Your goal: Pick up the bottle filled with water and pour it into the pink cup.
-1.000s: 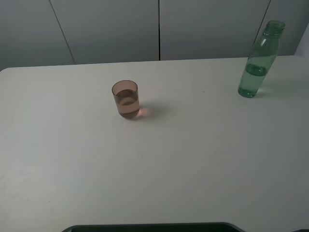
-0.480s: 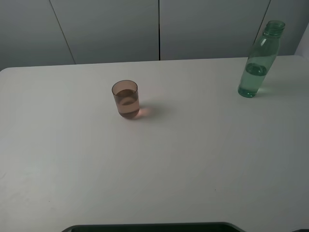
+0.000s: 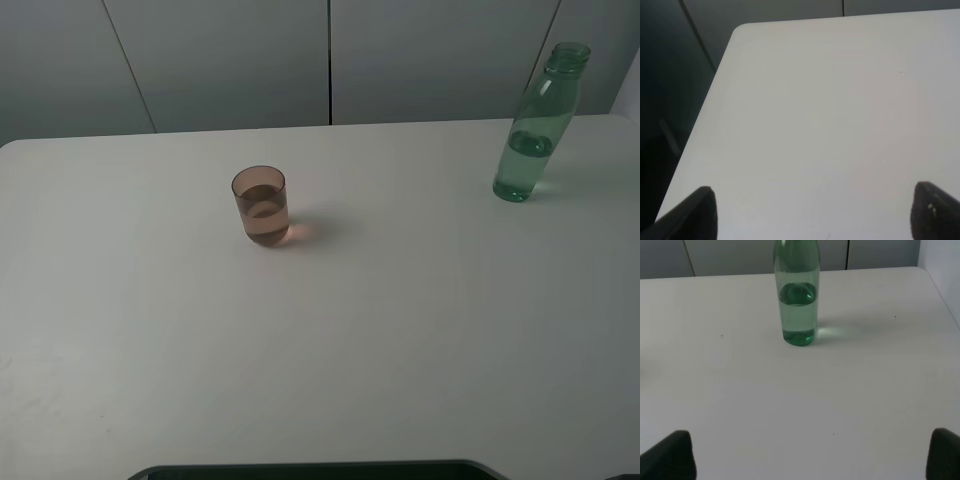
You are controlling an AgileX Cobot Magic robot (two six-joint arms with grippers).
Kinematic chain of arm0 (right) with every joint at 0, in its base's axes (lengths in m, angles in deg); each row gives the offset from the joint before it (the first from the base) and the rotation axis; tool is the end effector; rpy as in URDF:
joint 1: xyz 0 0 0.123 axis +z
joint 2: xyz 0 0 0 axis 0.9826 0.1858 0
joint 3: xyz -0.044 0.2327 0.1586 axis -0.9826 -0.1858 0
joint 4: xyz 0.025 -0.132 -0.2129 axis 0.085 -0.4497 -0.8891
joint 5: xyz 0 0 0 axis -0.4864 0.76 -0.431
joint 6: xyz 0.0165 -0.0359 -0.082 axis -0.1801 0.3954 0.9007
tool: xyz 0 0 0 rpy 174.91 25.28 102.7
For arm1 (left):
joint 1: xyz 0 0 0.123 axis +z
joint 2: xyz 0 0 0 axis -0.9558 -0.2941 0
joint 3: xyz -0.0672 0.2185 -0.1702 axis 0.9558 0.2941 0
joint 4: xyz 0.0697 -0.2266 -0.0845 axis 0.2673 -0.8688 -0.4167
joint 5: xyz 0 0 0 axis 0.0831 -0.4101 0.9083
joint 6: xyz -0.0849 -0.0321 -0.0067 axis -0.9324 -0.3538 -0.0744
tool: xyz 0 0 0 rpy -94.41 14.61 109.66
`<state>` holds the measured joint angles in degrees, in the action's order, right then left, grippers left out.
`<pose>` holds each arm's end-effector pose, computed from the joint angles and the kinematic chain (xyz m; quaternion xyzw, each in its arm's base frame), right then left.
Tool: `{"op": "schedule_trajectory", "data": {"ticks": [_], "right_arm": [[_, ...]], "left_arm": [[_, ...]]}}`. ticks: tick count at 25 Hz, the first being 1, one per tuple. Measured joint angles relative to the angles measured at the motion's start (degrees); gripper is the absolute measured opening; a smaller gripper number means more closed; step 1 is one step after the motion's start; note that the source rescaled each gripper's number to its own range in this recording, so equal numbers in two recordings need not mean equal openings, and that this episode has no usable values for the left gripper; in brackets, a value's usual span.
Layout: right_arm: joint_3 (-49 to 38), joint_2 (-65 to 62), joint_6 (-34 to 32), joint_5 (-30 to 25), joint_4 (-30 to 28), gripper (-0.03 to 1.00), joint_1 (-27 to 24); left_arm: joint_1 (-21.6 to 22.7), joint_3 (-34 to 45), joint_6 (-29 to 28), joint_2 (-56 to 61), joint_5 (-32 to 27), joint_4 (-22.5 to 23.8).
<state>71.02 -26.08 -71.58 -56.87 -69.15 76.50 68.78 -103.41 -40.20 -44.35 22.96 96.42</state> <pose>-0.0080 0.0021 0.2769 0.0170 0.8607 -0.0042 0.5088 -0.0070 0.0128 0.2796 0.0177 0.8522 0.0525 0.5202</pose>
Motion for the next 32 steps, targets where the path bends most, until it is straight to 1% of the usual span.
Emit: {"op": "schedule_trajectory", "data": {"ticks": [6,32], "right_arm": [[0.0,0.0,0.0,0.0,0.1,1.00,1.0],[0.0,0.0,-0.4,0.0,0.1,1.00,1.0]], "left_arm": [[0.0,0.0,0.0,0.0,0.0,0.0],[0.0,0.0,0.0,0.0,0.0,0.0]]}}
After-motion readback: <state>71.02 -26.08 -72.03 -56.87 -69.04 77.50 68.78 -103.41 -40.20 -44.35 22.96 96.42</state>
